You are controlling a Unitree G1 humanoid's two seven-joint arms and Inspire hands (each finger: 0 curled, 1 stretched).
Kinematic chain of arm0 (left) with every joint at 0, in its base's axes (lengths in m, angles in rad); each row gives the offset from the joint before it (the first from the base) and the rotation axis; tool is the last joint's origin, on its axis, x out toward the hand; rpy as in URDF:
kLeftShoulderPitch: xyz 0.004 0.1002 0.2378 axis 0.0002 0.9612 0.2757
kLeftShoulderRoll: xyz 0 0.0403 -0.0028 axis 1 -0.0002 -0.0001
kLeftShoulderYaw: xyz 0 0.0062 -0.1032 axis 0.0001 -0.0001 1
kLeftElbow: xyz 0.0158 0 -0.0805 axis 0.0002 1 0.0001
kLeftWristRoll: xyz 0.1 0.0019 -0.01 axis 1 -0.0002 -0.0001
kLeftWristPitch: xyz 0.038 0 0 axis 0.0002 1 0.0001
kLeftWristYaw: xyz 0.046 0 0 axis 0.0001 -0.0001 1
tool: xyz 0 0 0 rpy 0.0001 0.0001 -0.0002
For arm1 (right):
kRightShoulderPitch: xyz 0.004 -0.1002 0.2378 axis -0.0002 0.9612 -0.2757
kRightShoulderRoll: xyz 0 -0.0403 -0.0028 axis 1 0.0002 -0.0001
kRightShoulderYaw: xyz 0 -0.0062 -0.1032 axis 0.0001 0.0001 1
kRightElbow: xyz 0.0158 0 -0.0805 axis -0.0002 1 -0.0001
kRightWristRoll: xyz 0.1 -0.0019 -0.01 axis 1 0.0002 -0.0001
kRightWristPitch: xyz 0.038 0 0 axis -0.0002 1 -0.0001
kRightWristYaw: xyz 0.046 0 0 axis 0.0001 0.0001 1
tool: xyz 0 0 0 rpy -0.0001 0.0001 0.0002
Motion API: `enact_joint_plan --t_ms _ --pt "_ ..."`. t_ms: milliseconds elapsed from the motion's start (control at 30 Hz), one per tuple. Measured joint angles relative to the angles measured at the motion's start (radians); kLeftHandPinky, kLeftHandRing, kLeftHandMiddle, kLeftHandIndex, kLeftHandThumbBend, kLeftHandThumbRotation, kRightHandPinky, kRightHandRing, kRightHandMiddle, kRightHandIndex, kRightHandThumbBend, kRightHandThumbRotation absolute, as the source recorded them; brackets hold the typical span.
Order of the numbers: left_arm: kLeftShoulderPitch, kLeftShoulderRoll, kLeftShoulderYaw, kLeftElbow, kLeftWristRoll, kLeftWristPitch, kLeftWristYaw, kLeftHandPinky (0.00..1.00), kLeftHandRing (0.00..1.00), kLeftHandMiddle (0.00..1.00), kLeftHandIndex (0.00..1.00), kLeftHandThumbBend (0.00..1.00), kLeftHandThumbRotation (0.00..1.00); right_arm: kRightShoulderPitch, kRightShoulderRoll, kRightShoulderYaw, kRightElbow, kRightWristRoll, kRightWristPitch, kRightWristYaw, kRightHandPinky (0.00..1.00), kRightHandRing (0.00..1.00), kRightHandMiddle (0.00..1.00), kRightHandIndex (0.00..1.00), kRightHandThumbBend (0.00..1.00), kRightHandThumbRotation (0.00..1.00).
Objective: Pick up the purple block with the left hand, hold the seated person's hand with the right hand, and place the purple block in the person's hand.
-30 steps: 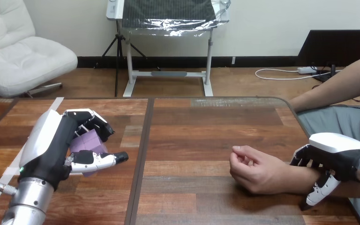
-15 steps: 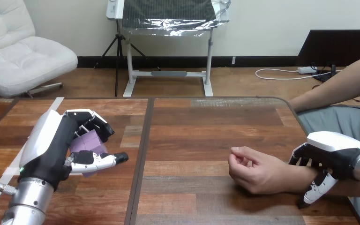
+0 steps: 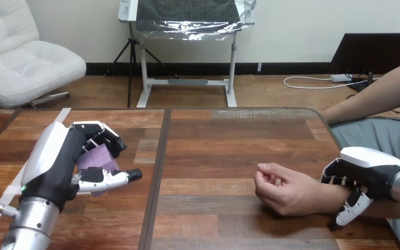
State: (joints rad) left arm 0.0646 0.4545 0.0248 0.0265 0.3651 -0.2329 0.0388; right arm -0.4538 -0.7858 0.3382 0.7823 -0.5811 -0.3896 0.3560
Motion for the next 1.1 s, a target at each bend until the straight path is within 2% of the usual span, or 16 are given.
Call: enact_joint_plan --t_ms 167,467,1100 --pt "0.0 0.0 0.0 0.0 0.0 0.0 0.0 0.31 0.35 0.41 0.43 0.71 0.0 -0.001 0.001 0.0 -0.001 0.006 0.01 0.005 0.35 0.43 0.52 0.57 0.86 0.0" --pt "0.0 0.0 0.0 0.0 0.0 0.0 0.0 0.31 0.35 0.41 0.43 0.71 0.0 -0.002 0.003 0.0 0.0 0.007 0.01 0.005 0.35 0.44 0.54 0.55 0.87 0.0" --pt "-0.005 0.0 0.0 0.008 -0.003 0.0 0.0 0.32 0.36 0.42 0.44 0.7 0.0 -0.002 0.004 0.0 0.0 0.018 0.005 0.005 0.29 0.37 0.46 0.54 0.87 0.01"
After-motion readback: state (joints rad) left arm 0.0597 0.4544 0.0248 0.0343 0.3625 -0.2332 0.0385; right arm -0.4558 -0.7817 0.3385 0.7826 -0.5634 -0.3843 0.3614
